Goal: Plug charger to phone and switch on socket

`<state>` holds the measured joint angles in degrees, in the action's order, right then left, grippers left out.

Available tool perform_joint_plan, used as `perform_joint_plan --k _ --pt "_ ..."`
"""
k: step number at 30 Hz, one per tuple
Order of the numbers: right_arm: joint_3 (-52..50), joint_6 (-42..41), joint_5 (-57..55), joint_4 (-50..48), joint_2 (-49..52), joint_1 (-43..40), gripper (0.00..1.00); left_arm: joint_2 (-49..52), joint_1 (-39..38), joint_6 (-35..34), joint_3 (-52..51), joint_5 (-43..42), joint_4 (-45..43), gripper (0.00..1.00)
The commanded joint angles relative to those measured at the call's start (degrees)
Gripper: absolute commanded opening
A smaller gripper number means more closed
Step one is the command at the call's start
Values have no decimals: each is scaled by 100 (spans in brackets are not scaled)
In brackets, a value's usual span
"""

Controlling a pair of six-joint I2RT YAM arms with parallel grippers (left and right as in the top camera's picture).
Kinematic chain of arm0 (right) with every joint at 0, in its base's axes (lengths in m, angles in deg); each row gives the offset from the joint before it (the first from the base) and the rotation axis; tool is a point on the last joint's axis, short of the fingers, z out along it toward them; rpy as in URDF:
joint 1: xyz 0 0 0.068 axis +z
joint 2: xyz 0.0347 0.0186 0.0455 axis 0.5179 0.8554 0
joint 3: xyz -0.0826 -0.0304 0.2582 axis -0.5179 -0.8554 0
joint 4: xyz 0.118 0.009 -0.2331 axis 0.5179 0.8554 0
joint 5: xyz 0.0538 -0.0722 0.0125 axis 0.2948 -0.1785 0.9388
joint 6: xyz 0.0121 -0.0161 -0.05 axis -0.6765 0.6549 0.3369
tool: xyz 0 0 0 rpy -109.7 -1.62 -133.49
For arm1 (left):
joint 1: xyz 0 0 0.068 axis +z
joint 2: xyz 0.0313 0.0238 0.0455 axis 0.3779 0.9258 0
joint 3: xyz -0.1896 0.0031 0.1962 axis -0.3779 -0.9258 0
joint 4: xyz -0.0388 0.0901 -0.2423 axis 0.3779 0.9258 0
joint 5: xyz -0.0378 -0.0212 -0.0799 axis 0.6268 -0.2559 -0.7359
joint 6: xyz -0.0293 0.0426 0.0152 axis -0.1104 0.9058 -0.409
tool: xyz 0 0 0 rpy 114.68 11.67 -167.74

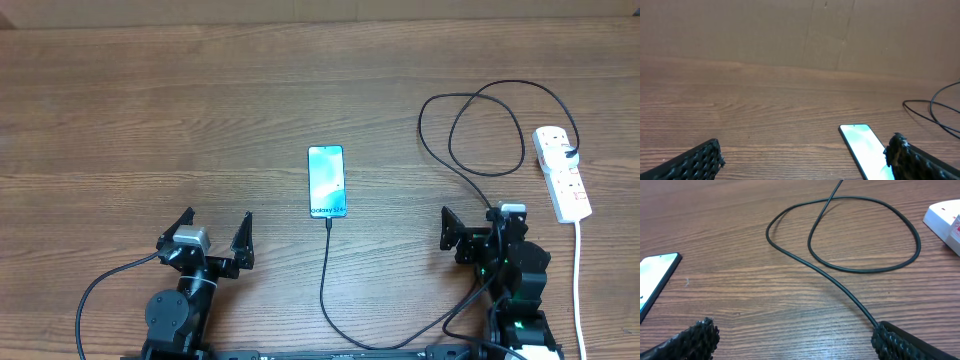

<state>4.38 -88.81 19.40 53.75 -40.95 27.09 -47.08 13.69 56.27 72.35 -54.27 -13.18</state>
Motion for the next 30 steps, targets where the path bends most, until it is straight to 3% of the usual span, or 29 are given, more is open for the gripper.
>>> perform_joint_plan --k 1,30 --pt "-59 57 37 96 -181 -2 100 -66 26 109 -20 37 11 100" --pt "-59 457 184 1143 -1843 363 100 -66 26 109 -20 37 13 100"
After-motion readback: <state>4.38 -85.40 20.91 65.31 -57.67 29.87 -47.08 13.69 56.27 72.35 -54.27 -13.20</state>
